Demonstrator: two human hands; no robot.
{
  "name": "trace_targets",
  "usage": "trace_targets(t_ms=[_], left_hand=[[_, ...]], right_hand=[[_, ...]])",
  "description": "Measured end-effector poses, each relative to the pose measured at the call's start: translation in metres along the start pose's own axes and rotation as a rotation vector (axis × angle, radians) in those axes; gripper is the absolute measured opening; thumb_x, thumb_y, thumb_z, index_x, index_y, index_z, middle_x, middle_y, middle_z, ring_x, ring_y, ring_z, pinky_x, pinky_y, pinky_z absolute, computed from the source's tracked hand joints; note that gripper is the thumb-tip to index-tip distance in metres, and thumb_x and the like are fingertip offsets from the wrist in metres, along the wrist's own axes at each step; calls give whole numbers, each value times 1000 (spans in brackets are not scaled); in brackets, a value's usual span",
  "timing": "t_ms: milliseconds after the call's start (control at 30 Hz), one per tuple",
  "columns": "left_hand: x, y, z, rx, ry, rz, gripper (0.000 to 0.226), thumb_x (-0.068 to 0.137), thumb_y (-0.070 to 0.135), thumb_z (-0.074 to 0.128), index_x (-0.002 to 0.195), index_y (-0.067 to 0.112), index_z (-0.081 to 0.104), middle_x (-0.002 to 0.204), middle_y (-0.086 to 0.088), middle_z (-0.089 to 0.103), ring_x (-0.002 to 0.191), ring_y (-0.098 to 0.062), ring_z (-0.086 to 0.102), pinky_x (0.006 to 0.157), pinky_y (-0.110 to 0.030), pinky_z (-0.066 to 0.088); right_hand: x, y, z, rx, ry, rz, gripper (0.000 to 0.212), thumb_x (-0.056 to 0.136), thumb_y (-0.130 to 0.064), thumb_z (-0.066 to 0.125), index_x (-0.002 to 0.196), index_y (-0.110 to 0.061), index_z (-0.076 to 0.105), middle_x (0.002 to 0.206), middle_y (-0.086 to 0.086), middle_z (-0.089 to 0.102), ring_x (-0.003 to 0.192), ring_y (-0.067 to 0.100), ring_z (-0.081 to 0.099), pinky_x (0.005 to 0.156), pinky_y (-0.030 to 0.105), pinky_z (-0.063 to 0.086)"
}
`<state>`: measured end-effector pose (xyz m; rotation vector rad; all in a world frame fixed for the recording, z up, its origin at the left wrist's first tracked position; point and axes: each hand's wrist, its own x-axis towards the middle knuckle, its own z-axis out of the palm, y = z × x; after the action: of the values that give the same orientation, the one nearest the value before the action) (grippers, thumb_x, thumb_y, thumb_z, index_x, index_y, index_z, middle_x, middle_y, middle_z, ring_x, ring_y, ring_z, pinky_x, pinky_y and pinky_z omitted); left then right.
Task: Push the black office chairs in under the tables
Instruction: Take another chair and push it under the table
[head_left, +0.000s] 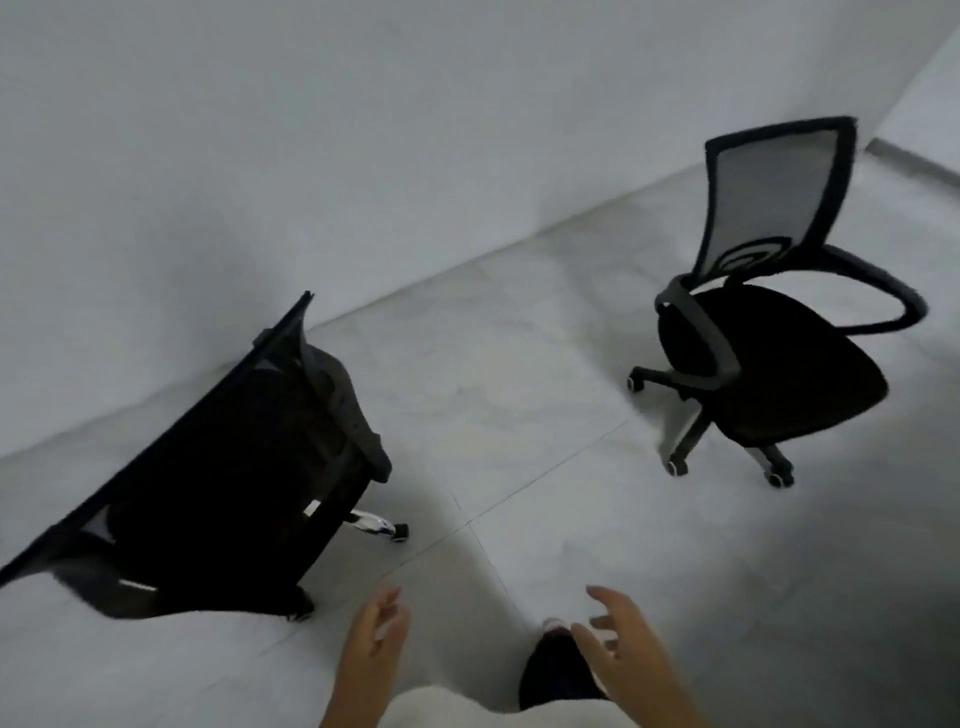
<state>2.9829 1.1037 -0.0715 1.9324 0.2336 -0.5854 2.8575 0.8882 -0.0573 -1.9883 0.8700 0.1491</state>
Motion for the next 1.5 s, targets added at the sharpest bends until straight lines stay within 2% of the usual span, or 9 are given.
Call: trace_targets(t_ms=[133, 467, 700, 900, 1000, 1067, 1133, 1300, 1500], left_hand=[[-5, 17, 28, -65, 182, -27, 29, 90, 0, 52, 119, -2, 54, 116, -14, 56, 99, -18, 49, 80, -18, 36], [24, 61, 13, -284, 604, -63, 21, 93, 10, 48, 112, 17, 53, 109, 5, 53, 93, 3, 49, 63, 8, 38], [71, 70, -36, -406, 756, -98, 25, 93, 6, 47, 117, 7, 53, 116, -12, 56, 98, -20, 51, 85, -27, 40], [97, 113, -114, -313, 928, 119, 26, 91, 0, 49, 114, 10, 53, 99, 8, 56, 95, -5, 55, 70, 5, 42], [108, 124, -140, -103, 1024, 164, 26, 87, -3, 55, 110, 10, 57, 96, 6, 57, 90, -11, 58, 73, -2, 44], [116, 128, -156, 136, 1029, 127, 18, 86, 1, 60, 103, 3, 63, 93, -2, 63, 85, -23, 61, 78, -23, 49], [121, 129, -167, 451, 977, 60, 21, 86, 20, 56, 88, 5, 70, 81, -7, 71, 76, -26, 67, 77, -41, 52], [130, 134, -171, 729, 859, -101, 53, 80, 57, 33, 70, 23, 72, 64, 11, 69, 61, -8, 68, 78, -25, 42], [159, 166, -145, 700, 756, -127, 33, 50, 57, 69, 70, 30, 72, 56, 15, 61, 52, 1, 61, 48, -18, 49]], right_hand=[[74, -34, -28, -134, -178, -229, 44, 87, -19, 60, 128, -13, 44, 122, 0, 47, 91, 7, 51, 66, 3, 38], [183, -140, 0, -149, -435, -552, 41, 86, -11, 62, 124, -8, 48, 114, 1, 50, 92, 15, 55, 76, 21, 44], [218, -202, 53, -212, -540, -626, 40, 87, -15, 59, 125, -11, 46, 122, 5, 49, 97, 13, 52, 81, 21, 43], [241, -324, 101, -139, -369, -1133, 32, 75, 3, 70, 105, 6, 61, 103, 18, 64, 98, 28, 61, 84, 27, 47], [254, -361, 120, -275, -353, -1381, 37, 62, -15, 76, 93, 4, 67, 95, 18, 70, 97, 26, 63, 86, 36, 50], [266, -373, 135, -466, -368, -1454, 47, 52, -28, 87, 87, -2, 70, 85, 12, 73, 86, 27, 68, 81, 46, 51], [279, -378, 148, -575, -307, -1546, 40, 50, -42, 87, 71, -12, 72, 66, 1, 72, 63, 18, 69, 73, 31, 54], [320, -383, 173, -440, -213, -1768, 73, 90, -62, 22, 54, -17, 66, 49, -4, 62, 43, 12, 59, 64, 24, 32], [390, -445, 191, -496, -312, -2032, 46, 70, -58, 52, 54, -17, 66, 51, -3, 63, 46, 13, 60, 62, 22, 31]])
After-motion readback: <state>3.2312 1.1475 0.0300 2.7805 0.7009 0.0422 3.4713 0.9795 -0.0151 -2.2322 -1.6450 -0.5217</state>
